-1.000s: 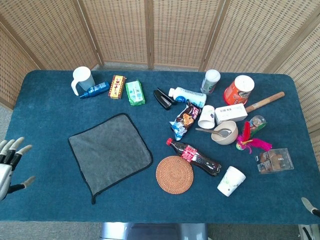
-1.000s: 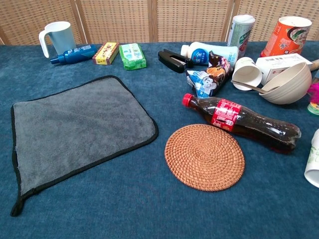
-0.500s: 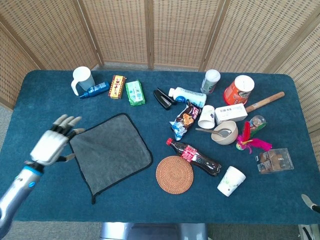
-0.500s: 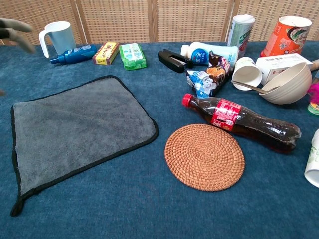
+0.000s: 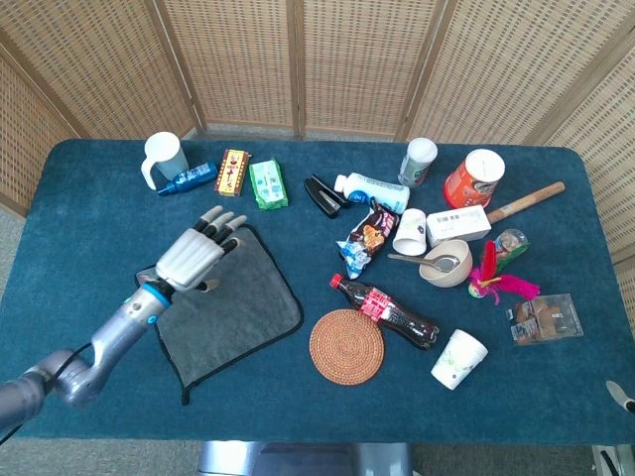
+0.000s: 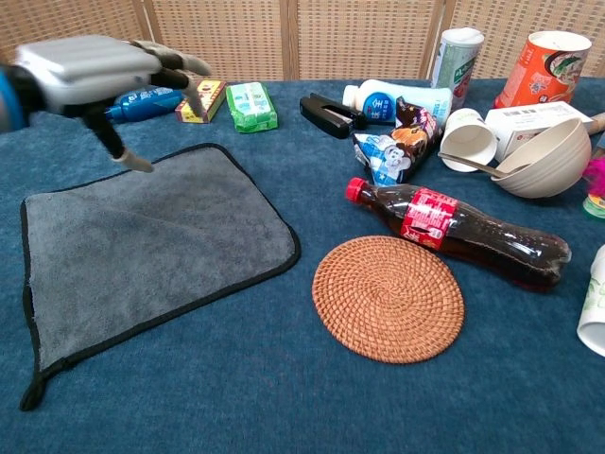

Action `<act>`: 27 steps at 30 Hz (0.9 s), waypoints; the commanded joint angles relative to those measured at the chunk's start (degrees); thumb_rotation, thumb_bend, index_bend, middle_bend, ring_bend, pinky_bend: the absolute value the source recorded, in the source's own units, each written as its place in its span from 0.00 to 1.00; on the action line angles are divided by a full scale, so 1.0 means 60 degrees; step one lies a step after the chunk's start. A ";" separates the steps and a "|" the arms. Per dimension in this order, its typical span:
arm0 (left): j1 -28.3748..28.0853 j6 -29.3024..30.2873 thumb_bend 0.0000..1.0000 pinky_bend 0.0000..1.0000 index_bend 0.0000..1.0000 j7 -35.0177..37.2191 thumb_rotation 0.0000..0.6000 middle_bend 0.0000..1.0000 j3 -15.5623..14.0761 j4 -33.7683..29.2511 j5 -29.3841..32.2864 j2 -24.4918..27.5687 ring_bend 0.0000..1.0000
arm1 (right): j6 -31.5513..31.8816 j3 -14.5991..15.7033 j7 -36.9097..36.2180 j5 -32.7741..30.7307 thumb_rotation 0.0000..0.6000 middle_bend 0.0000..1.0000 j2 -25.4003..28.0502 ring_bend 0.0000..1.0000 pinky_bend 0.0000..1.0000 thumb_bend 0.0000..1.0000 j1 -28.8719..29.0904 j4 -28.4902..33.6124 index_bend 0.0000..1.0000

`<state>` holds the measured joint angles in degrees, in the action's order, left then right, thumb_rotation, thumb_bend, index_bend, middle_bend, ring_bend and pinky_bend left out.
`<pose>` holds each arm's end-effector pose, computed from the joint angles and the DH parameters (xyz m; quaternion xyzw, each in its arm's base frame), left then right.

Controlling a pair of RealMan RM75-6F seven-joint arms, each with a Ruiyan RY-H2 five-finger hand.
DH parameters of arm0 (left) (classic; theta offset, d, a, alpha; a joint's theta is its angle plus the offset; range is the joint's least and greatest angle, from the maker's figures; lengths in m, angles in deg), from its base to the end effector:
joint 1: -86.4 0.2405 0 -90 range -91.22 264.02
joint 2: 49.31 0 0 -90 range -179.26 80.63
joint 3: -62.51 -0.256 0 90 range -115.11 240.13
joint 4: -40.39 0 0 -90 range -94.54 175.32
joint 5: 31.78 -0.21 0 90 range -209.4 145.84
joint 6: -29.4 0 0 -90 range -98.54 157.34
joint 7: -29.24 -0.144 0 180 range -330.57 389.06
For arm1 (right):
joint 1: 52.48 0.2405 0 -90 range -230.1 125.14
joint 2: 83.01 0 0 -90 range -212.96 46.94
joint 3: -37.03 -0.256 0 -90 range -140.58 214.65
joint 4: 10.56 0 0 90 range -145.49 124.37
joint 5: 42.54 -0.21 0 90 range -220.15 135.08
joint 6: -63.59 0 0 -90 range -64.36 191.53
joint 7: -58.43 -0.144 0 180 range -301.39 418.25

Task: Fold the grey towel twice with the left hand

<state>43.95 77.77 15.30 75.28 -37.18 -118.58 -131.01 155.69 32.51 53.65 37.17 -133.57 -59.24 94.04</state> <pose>-0.1525 0.3706 0.0245 -0.8203 -0.2024 -0.3466 0.4075 -0.3160 -0.1209 0.2373 0.4828 -0.4277 0.3718 0.6677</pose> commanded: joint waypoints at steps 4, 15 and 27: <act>-0.1215 -0.1172 0.21 0.06 0.30 -0.0672 1.00 0.00 0.0259 0.1056 0.0795 -0.1059 0.00 | 0.0077 -0.0051 -0.0108 -0.0046 1.00 0.00 0.0066 0.00 0.00 0.00 -0.0048 0.0026 0.00; -0.2087 -0.1553 0.21 0.07 0.34 -0.0604 1.00 0.00 -0.0085 0.2311 0.1012 -0.2167 0.00 | 0.0286 -0.0138 -0.0476 -0.0131 1.00 0.00 0.0193 0.00 0.00 0.00 -0.0192 -0.0029 0.00; -0.2814 -0.2140 0.25 0.08 0.40 -0.0866 1.00 0.00 -0.0228 0.3061 0.1431 -0.2677 0.00 | 0.0270 -0.0217 -0.0659 -0.0317 1.00 0.00 0.0242 0.00 0.00 0.00 -0.0236 -0.0113 0.00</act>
<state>27.26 65.10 10.22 74.02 -18.97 -110.13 -146.94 157.30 31.22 49.71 35.27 -132.12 -60.64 93.36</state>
